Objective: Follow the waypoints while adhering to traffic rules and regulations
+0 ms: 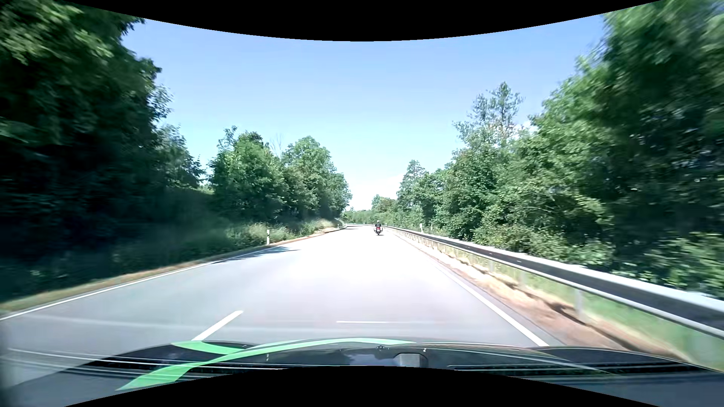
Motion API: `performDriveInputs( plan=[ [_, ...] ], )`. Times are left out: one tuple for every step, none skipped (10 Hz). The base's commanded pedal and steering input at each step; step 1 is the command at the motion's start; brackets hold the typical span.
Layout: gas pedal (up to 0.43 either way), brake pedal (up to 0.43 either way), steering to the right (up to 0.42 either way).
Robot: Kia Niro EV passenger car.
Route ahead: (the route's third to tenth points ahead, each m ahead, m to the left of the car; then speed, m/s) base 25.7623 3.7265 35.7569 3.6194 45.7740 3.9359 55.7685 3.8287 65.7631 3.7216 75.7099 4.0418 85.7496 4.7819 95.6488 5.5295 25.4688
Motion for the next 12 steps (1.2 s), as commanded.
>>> performDriveInputs(
  plan=[
    [0.22,0.0,-0.005],
    [0.209,0.0,-0.005],
    [0.209,0.0,-0.006],
    [0.209,0.0,-0.005],
    [0.22,0.0,-0.005],
    [0.228,0.0,-0.005],
    [0.24,0.0,-0.005],
    [0.248,0.0,-0.005],
    [0.268,0.0,-0.005],
    [0.268,0.0,-0.005],
    [0.268,0.0,-0.005],
    [0.28,0.0,-0.005]
  ],
)
